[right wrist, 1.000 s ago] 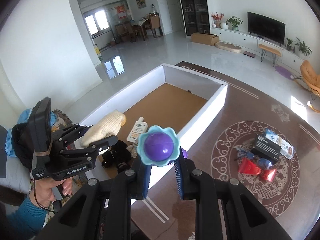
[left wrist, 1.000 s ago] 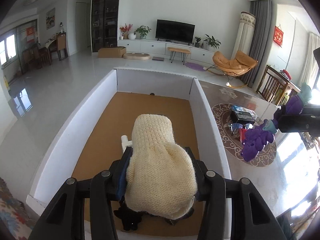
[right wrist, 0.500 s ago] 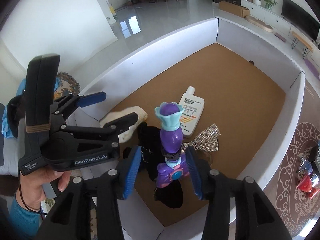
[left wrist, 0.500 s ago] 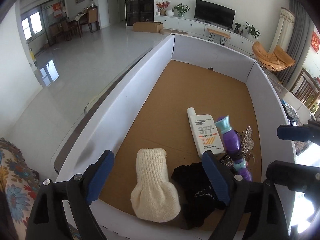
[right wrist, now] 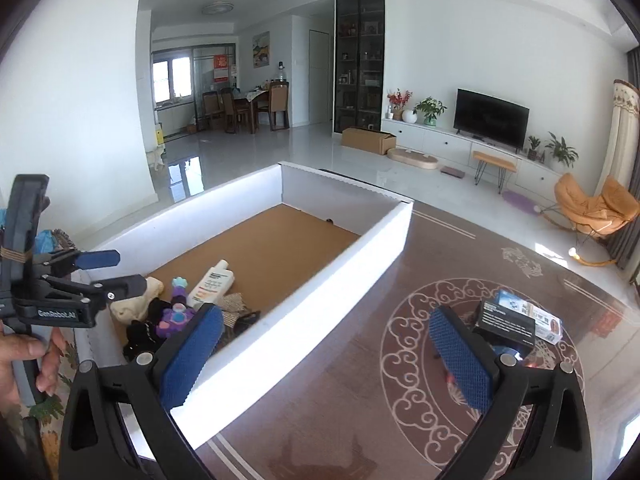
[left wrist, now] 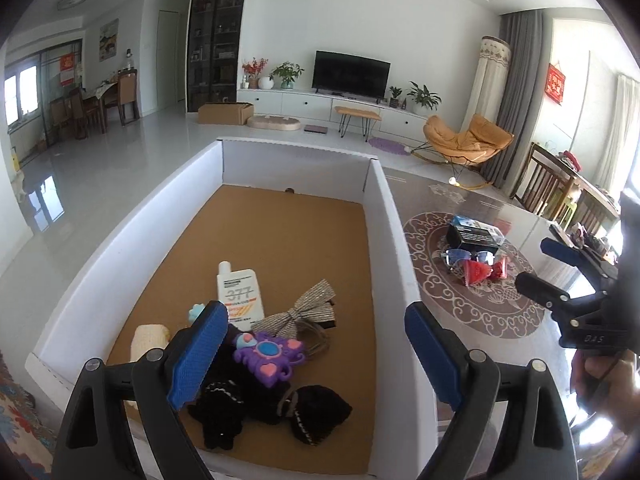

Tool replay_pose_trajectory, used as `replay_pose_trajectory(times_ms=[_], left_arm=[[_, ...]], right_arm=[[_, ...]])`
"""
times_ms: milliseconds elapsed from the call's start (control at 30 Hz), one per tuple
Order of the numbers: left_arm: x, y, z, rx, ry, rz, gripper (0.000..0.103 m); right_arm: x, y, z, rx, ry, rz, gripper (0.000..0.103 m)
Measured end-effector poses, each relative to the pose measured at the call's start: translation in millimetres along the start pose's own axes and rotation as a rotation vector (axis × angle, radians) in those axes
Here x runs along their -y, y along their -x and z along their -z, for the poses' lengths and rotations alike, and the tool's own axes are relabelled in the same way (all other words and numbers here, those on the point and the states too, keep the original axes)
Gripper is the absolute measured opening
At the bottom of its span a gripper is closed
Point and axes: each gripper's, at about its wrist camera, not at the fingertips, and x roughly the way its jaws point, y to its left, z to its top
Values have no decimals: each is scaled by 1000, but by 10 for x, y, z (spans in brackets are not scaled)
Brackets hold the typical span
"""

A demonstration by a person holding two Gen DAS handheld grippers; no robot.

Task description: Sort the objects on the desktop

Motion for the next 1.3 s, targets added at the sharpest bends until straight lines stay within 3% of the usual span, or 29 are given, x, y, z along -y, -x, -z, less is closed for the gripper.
replay_pose_trajectory(times_ms=[100,167,300,467,600,700,867,967,1100,1300], left_arm=[[642,182,-11,57,-74,125,92],[1074,234,30,64,-112,221,103],[1895,21,226,-5,-218,340,103],[2474,-693,539,-129,-309,285,103],[2533,-1199,631,-215,-294,231,103],[2508,-1410,658,-236,-286,200,103],[2473,-1687,650,-238,-324,137,103],[2393,-1812,615,-275,-266,149,103],[2359,-1854,639,-298,-252,125,103],[2402,-1831,683,-302,-284,98,103]], right_arm=[[615,61,486,-84,-31,139,103],[1045,85,814,-161,-65,235,103],[1774,292,1337,-243,-187,350,103],[2176,505,1718,-294,-291,402,103],[2251,500,1855,-314,-325,388,103],[2214,502,1838,-298,-311,390,103],[2155,342,1863,-358,-280,411,103],[2198,345,1881,-358,-306,396,103],[2311,345,1921,-366,-374,336,103],[2313,341,1921,-366,-379,348,103]])
